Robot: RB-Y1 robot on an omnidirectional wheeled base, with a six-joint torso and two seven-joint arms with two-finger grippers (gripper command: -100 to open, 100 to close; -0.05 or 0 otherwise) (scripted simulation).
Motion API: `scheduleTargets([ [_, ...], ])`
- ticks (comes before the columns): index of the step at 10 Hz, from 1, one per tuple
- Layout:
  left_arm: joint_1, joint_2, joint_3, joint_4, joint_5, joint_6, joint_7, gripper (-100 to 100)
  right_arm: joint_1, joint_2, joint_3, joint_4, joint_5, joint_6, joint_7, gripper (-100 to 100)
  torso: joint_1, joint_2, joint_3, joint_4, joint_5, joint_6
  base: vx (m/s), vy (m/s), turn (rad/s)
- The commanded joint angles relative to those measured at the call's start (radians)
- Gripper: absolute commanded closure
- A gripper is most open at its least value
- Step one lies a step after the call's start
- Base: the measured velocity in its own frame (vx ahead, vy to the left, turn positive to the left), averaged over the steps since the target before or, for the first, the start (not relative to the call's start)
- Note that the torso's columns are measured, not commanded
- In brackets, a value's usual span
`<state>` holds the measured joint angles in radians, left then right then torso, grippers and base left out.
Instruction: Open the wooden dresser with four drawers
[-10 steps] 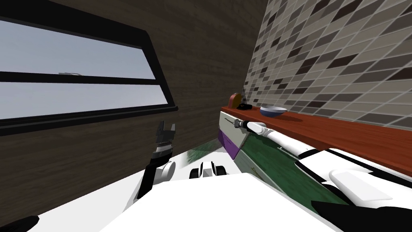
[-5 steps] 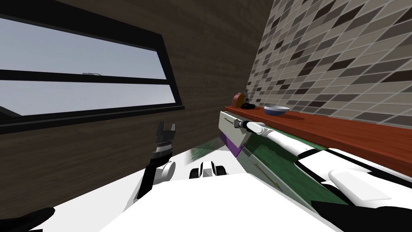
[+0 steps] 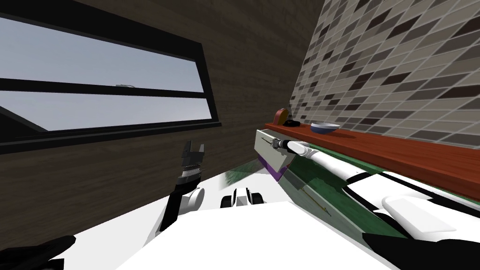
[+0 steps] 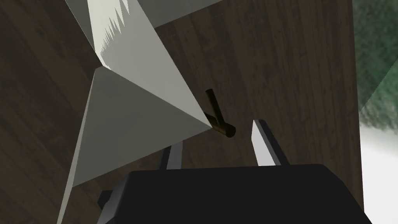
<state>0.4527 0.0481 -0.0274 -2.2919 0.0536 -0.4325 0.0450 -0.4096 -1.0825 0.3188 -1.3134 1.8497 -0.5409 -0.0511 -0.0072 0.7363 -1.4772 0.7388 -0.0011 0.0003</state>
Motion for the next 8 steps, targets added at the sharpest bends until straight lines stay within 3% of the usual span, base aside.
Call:
scheduleTargets([
  [1,0.000,0.000,0.000,0.000,0.000,0.000,0.000,0,-0.027,-0.039,-0.018,-0.023,-0.002,-0.052,-0.035,-100,0.002,0.001,0.001,-0.001,0.000,0.000,-0.012,0.003,0.002],
  [3,0.000,0.000,0.000,0.000,0.000,0.000,0.000,0,-0.048,-0.063,-0.028,-0.035,-0.003,-0.086,-0.055,-100,0.007,0.002,0.001,-0.001,0.001,0.000,-0.011,0.005,0.007],
  [4,0.000,0.000,0.000,0.000,0.000,0.000,0.000,0,-0.043,-0.054,-0.024,-0.029,-0.002,-0.074,-0.046,-100,0.008,0.002,0.001,-0.001,0.001,0.000,0.000,0.000,0.000],
  [5,0.000,0.000,0.000,0.000,0.000,0.000,0.000,0,-0.043,-0.055,-0.024,-0.030,-0.002,-0.077,-0.048,0,0.008,0.001,0.001,-0.001,0.001,0.000,0.000,0.000,0.000],
  [8,0.000,0.000,0.000,0.000,0.000,0.000,0.000,0,-0.043,-0.055,-0.024,-0.030,-0.002,-0.077,-0.048,0,0.007,0.001,0.001,-0.001,0.001,0.000,0.000,0.000,0.000],
])
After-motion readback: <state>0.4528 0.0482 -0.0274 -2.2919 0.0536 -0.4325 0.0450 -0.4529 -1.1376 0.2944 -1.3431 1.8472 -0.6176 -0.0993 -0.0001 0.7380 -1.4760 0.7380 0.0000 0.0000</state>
